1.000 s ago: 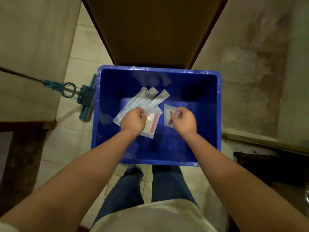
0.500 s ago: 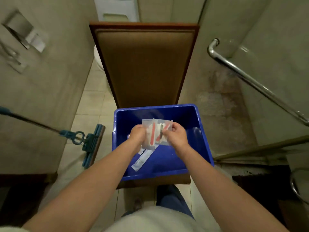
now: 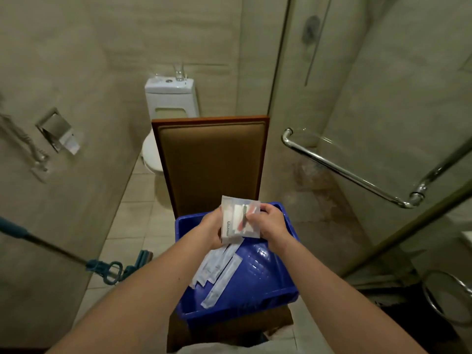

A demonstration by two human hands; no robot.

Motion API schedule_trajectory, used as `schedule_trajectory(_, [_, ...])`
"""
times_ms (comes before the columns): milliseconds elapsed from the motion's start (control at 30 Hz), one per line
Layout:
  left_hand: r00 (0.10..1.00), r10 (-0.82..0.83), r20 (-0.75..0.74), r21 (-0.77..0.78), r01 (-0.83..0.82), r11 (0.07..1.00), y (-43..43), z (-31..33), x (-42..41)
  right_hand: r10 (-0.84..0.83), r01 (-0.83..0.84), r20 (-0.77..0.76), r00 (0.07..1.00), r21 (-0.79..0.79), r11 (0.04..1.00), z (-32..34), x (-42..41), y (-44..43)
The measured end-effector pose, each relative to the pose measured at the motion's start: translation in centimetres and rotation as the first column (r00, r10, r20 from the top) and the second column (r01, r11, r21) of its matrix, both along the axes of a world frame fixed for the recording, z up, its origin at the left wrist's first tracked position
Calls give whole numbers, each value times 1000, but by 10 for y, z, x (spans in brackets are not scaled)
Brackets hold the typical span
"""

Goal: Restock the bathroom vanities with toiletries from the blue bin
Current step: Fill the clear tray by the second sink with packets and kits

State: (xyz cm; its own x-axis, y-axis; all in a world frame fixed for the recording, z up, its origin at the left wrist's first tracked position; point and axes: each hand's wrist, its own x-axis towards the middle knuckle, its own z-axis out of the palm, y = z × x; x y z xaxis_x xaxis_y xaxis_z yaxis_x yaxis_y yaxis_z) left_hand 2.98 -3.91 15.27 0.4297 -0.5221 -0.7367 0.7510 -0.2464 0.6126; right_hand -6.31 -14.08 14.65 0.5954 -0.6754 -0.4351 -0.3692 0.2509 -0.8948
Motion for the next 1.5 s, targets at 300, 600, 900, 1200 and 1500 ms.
schedule_trajectory(300, [999, 22, -24, -153, -25, 988, 17, 29, -24, -62, 62, 0, 998, -83, 995, 21, -22, 7])
schedule_trajectory(600, [968, -214, 129, -146, 232, 962, 15, 27, -69, -104, 107, 25, 994, -194, 975, 23, -73, 23])
schedule_trajectory(900, [911, -350, 218, -139, 384, 913, -29, 25, -130, -213, 212, 19, 977, -219, 952, 25, -155, 2])
schedule_trajectory(1200, [845, -467, 261, -95, 504, 858, -100, 18, -214, -314, 305, 10, 949, -266, 914, 26, -260, -36])
schedule_trajectory(1500, [668, -606, 432, -48, 688, 724, -163, 31, -349, -437, 420, 29, 899, -338, 842, 29, -405, -96])
